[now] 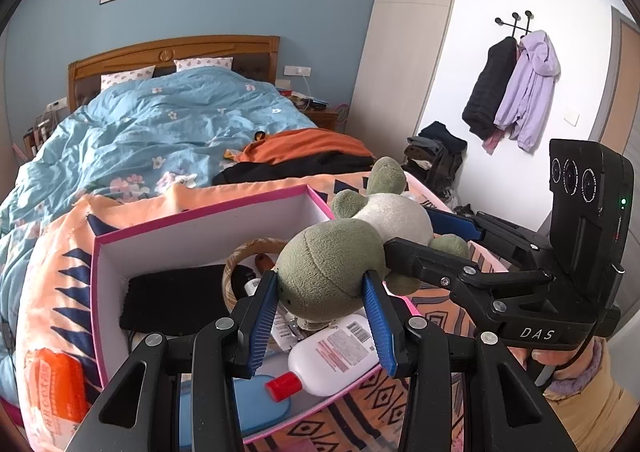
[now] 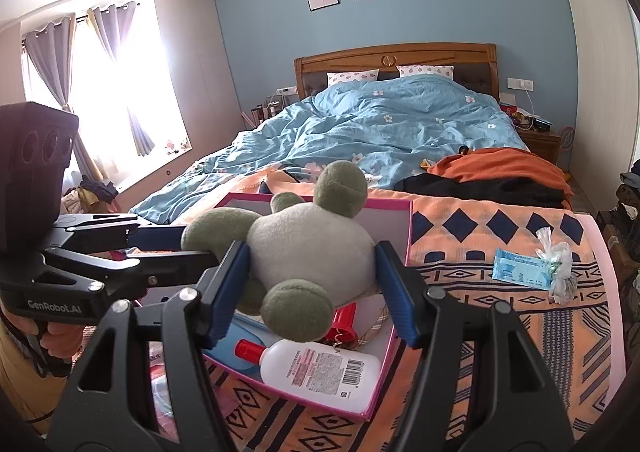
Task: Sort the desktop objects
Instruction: 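Lower the plush toy into the pink box with the right gripper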
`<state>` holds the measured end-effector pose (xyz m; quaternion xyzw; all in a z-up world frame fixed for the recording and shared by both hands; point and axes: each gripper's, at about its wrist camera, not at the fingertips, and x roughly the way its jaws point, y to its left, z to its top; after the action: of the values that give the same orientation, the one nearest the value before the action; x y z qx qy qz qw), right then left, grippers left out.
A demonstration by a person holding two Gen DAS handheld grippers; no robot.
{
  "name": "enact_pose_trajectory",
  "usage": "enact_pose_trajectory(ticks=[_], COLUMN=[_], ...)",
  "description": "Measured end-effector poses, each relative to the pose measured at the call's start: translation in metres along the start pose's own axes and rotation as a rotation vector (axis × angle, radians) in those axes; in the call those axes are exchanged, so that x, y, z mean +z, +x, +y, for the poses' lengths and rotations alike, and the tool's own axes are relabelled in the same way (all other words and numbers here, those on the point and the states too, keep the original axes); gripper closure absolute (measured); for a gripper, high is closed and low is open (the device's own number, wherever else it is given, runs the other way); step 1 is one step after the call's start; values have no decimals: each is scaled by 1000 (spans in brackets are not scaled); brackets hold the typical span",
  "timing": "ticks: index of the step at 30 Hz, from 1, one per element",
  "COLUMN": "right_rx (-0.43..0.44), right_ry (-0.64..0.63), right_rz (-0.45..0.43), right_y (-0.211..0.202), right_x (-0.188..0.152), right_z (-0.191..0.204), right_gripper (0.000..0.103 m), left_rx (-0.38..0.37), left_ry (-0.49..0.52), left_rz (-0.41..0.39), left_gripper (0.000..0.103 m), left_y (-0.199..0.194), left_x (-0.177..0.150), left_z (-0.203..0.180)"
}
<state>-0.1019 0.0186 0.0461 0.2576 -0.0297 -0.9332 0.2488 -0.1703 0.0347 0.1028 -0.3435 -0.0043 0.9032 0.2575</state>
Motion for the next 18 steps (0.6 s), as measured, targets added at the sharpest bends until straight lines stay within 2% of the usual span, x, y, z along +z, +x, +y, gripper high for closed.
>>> enact_pose_trajectory(ticks=[18], right_rx=[-11], right_ry=[-12], right_rz=[23], right_y=[15], right_x=[3], right_z=[-3], right_gripper=[37], left_rx=[14], left_ry=[-18], left_rz=[13], left_gripper=[60], left_y=[10], left_x=[3], left_z=[3])
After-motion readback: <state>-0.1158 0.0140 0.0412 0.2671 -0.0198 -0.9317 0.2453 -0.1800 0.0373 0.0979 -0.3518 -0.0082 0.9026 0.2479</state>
